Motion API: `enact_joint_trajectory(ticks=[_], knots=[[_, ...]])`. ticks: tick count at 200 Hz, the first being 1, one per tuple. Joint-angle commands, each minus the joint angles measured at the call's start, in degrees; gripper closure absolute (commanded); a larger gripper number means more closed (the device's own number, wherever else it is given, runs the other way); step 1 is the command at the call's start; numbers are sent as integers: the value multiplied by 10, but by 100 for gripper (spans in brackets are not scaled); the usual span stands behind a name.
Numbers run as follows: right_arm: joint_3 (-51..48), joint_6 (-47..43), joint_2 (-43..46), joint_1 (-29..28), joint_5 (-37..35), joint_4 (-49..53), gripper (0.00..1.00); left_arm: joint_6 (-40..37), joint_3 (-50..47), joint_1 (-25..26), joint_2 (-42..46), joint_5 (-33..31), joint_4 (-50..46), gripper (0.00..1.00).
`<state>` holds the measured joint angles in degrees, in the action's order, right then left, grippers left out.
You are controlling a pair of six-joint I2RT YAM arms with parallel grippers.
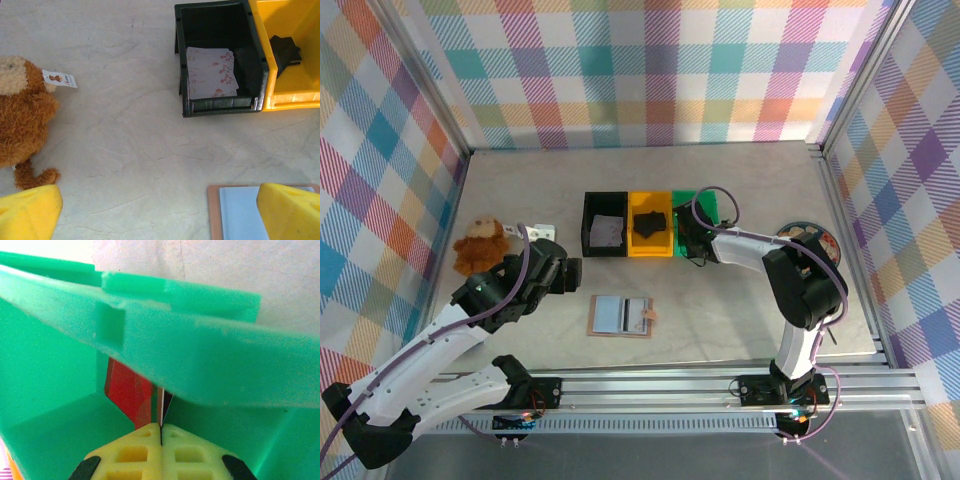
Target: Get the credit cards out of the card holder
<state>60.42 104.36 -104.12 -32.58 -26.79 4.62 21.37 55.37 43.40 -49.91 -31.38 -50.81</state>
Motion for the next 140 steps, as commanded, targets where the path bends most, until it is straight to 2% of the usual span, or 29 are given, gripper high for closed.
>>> enact_joint_trajectory(ticks=[1, 140], knots=[[-6, 2, -11, 3, 1, 3, 97, -9, -6, 0, 0, -4, 4, 0], [13, -19, -20, 12, 17, 1, 83, -10, -7, -1, -2, 1, 5, 0]])
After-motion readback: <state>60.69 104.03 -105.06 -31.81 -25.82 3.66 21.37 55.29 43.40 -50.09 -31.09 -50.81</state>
